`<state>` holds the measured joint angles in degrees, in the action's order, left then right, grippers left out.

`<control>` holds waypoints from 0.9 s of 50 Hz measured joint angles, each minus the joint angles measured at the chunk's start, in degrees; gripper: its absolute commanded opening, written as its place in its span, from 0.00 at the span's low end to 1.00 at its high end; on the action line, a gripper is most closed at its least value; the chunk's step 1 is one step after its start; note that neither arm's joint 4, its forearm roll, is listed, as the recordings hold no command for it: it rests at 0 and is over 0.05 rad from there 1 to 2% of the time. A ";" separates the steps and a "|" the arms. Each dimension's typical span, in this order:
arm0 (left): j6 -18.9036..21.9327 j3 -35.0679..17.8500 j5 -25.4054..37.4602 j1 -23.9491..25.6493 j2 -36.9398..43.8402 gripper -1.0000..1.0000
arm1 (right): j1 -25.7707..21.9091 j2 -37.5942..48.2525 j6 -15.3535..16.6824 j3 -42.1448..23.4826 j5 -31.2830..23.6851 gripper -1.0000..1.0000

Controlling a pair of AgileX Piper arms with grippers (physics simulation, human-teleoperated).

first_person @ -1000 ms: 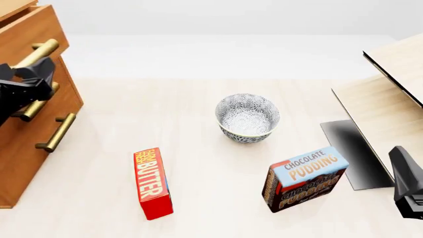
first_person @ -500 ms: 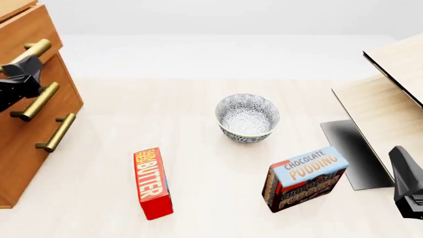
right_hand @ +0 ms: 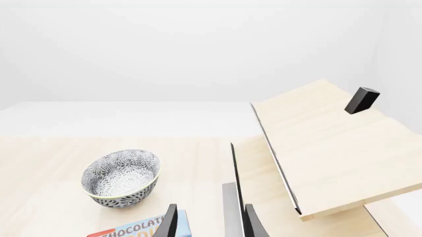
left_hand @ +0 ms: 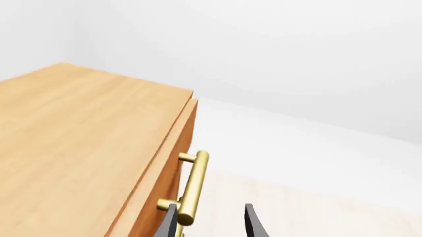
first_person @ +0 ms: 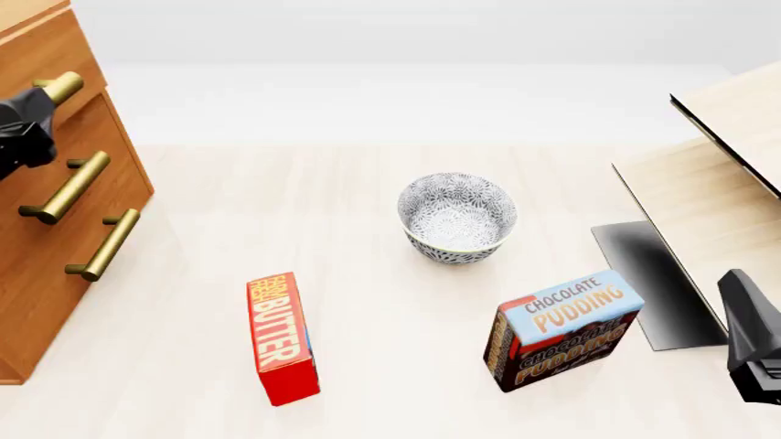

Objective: Close the top drawer of the cabinet.

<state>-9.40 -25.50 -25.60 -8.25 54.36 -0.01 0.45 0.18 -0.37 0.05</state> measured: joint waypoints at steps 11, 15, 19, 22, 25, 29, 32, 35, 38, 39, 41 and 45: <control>-0.06 -1.04 0.43 -1.41 0.30 1.00 | 0.00 0.00 0.00 0.00 0.00 1.00; -0.02 -1.21 0.40 -1.94 0.38 1.00 | 0.00 0.00 0.00 0.00 0.00 1.00; 0.14 -1.19 0.19 -2.54 0.48 1.00 | 0.00 0.00 0.00 0.00 0.00 1.00; 0.40 -0.98 -0.17 -3.06 0.58 1.00 | 0.00 0.00 0.00 0.00 0.00 1.00; 0.68 -0.71 -0.62 -3.60 0.76 1.00 | 0.00 0.00 0.00 0.00 0.00 1.00; 1.21 -0.20 -1.65 -3.99 1.01 1.00 | 0.00 0.00 0.00 0.00 0.00 1.00; 1.57 0.17 -2.46 -4.15 1.18 1.00 | 0.00 0.00 0.00 0.00 0.00 1.00; 1.93 0.52 -3.23 -4.33 1.35 1.00 | 0.00 0.00 0.00 0.00 0.00 1.00; 2.24 0.83 -3.94 -4.50 1.51 1.00 | 0.00 0.00 0.00 0.00 0.00 1.00; 2.33 0.94 -4.17 -4.56 1.56 1.00 | 0.00 0.00 0.00 0.00 0.00 1.00; 2.58 1.16 -4.68 -4.68 1.68 1.00 | 0.00 0.00 0.00 0.00 0.00 1.00; 3.04 1.60 -5.70 -4.99 1.93 1.00 | 0.00 0.00 0.00 0.00 0.00 1.00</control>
<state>-6.36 -23.90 -31.30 -13.23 56.30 -0.02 0.45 0.17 -0.37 0.05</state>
